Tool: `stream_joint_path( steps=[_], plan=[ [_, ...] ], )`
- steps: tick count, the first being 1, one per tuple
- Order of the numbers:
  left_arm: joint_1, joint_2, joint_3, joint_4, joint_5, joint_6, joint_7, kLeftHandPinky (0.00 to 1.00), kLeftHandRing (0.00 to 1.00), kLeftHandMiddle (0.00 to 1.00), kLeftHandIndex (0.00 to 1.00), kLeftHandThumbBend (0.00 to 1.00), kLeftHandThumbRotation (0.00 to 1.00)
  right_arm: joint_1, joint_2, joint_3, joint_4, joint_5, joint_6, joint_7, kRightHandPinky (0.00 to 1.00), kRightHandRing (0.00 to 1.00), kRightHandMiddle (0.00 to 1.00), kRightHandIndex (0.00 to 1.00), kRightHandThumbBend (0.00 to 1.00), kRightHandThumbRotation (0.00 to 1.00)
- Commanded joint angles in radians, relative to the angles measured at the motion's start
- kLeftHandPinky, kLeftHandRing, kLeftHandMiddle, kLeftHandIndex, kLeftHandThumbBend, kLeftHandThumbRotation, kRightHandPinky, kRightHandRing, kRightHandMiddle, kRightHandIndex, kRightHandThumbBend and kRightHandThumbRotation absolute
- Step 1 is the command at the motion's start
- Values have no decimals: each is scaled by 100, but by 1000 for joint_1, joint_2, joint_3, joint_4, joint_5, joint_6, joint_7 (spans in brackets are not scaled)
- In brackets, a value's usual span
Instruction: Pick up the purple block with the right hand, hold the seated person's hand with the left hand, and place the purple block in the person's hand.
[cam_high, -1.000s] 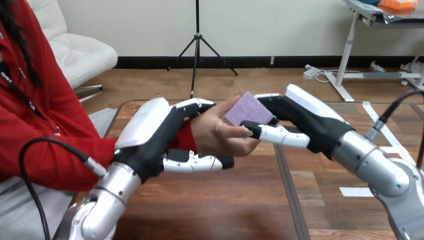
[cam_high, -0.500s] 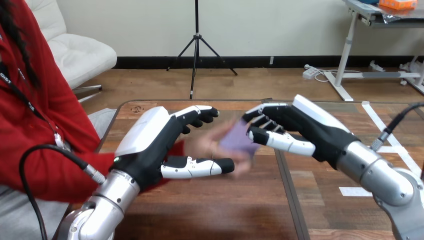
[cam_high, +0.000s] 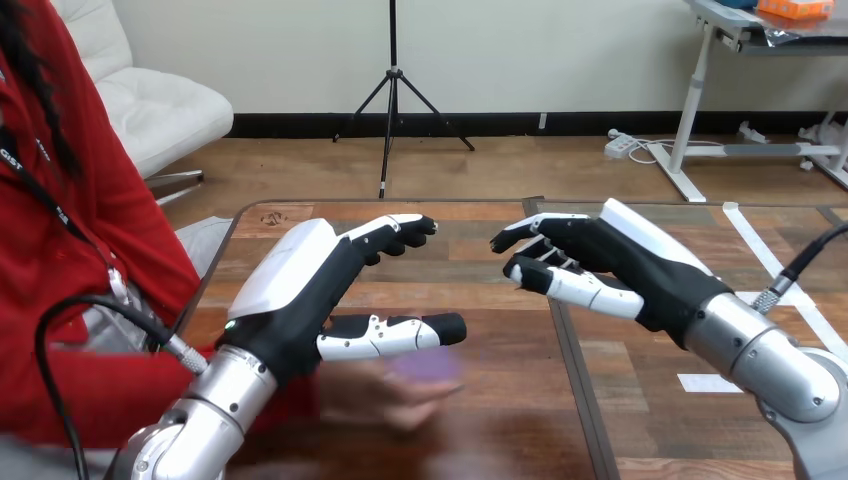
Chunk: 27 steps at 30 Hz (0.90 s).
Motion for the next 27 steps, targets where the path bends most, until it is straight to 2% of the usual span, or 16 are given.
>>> stream_joint_path(
  steps=[1,14,27],
  plan=[
    [-16,13,27,-2,-10,-24,16,76,80,81,82,100,89,-24,0,-42,-47,24,-6,-23,56,64,70,76,100,100],
    [-2,3,27,9,-1,-25,29,71,79,82,83,100,99,-2,2,-52,-51,30,-33,-37,56,64,69,76,99,100],
    [32,-31,35,31,-27,-42,89,65,76,80,81,100,100,64,37,-71,-63,53,-53,-84,68,71,72,77,100,100]
  ],
)
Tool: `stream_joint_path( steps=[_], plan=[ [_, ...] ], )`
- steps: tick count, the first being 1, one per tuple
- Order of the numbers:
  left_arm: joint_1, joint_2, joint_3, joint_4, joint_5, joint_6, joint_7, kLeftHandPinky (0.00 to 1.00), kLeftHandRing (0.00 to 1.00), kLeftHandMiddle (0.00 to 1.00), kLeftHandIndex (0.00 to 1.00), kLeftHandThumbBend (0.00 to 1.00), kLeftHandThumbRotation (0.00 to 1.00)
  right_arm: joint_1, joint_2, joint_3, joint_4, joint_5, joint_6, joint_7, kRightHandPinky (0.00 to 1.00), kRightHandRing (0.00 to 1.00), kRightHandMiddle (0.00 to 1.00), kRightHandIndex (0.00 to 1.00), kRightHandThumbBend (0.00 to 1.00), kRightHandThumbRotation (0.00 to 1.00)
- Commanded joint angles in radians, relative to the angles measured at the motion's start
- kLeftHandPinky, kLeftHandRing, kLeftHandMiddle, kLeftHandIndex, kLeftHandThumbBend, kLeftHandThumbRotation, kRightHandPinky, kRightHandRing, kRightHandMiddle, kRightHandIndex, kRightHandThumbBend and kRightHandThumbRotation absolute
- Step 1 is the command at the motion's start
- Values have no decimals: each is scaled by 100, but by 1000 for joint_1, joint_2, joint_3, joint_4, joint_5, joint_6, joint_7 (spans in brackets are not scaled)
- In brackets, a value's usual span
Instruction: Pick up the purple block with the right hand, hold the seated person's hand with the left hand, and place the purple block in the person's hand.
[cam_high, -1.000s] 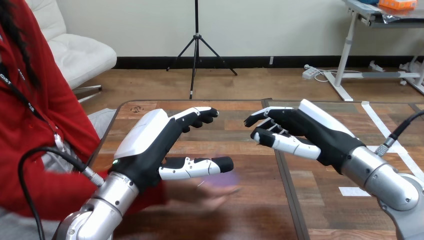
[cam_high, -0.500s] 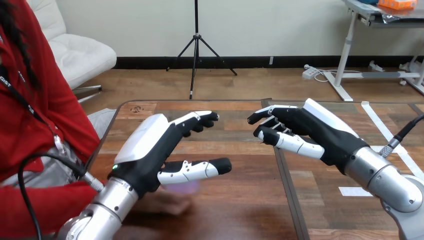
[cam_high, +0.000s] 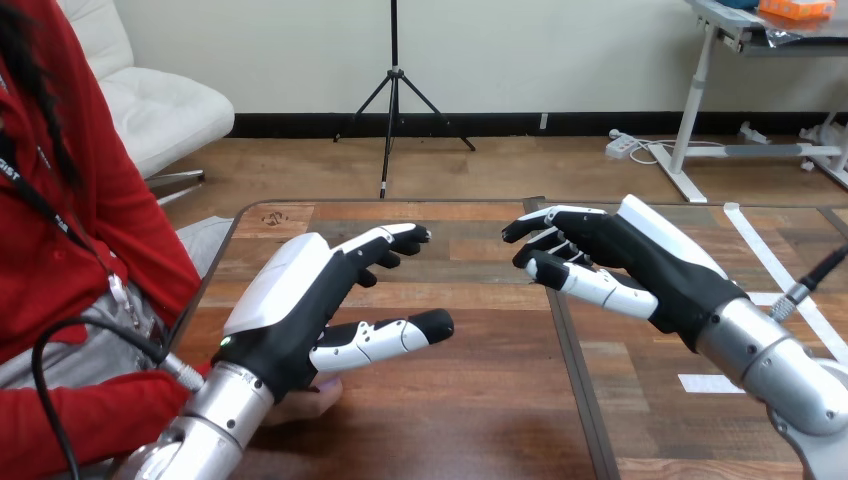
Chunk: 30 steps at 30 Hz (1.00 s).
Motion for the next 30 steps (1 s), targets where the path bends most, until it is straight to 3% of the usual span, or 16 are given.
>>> stream_joint_path(
  steps=[1,10,15,21,30],
  plan=[
    [-3,-21,36,15,-28,-21,41,65,76,79,81,100,100,22,31,-37,-43,30,-24,-44,69,72,73,77,100,100],
    [40,-60,54,45,-115,-85,78,60,71,75,76,99,100,126,106,-68,-87,105,-46,-105,72,75,75,78,99,100],
    [68,-90,69,70,-195,-154,84,59,69,71,71,90,100,191,163,-78,-94,156,-122,-145,69,75,76,79,92,100],
    [99,-101,84,104,-249,-239,80,58,64,66,65,79,100,272,249,-83,-116,206,-172,-208,66,73,76,78,87,100],
    [149,-92,98,120,-336,-337,30,54,59,61,60,72,100,375,331,-72,-117,264,-286,-226,65,73,76,80,83,100]
  ],
)
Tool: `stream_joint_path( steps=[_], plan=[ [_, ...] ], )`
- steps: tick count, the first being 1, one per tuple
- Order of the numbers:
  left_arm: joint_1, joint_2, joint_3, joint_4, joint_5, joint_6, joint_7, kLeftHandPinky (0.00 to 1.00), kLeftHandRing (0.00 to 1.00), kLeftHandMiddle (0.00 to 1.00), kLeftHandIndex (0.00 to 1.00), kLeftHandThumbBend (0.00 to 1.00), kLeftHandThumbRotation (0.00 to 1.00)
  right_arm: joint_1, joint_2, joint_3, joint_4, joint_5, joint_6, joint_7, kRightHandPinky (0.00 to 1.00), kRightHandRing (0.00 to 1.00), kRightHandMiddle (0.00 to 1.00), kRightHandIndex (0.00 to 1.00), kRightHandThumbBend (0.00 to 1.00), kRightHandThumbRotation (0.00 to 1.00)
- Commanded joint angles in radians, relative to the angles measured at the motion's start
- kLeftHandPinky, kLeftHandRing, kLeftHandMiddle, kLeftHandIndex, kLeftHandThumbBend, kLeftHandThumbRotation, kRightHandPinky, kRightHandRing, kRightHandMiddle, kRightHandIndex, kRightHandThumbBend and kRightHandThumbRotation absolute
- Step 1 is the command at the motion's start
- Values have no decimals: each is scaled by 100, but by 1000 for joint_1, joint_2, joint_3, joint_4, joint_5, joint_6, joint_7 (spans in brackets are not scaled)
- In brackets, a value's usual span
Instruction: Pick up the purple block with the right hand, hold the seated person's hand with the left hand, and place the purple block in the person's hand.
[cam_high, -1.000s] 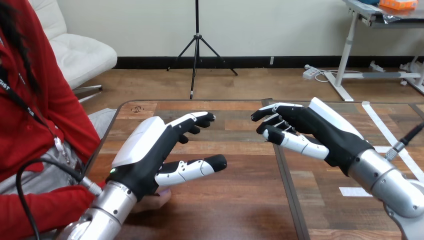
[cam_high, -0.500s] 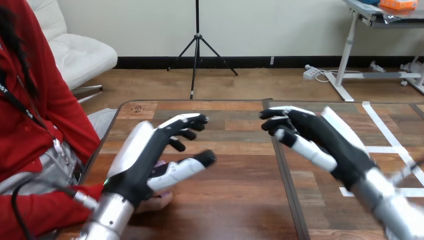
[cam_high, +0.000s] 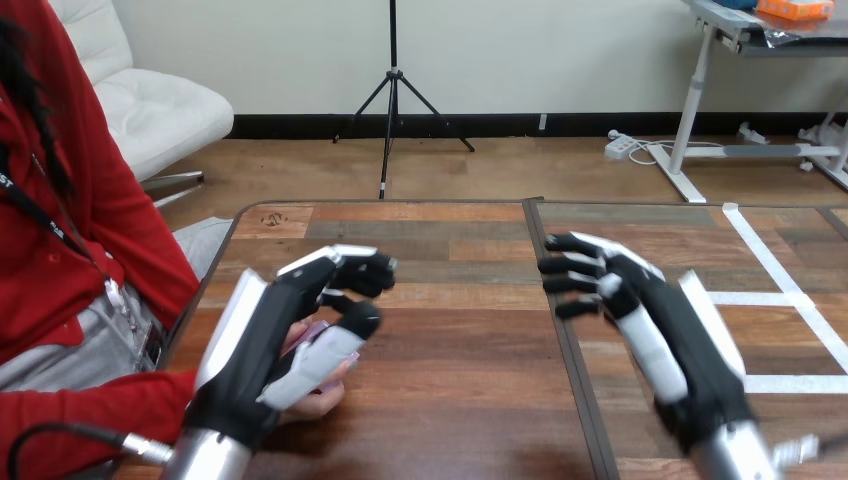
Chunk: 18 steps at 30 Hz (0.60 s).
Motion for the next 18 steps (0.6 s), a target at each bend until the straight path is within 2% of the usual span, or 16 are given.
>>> stream_joint_path(
  steps=[1,7,18],
  plan=[
    [-2,3,31,7,-53,-66,-25,54,59,61,59,72,100,15,48,-10,-57,33,-87,-17,65,73,77,81,82,100],
    [22,10,47,8,-92,-103,-59,51,58,60,57,69,100,76,88,-7,-67,64,-126,-12,66,74,78,82,82,100],
    [53,4,66,-6,-201,-96,-139,52,59,61,57,66,100,166,130,-5,-95,98,-150,-9,67,75,79,82,80,100]
  ],
)
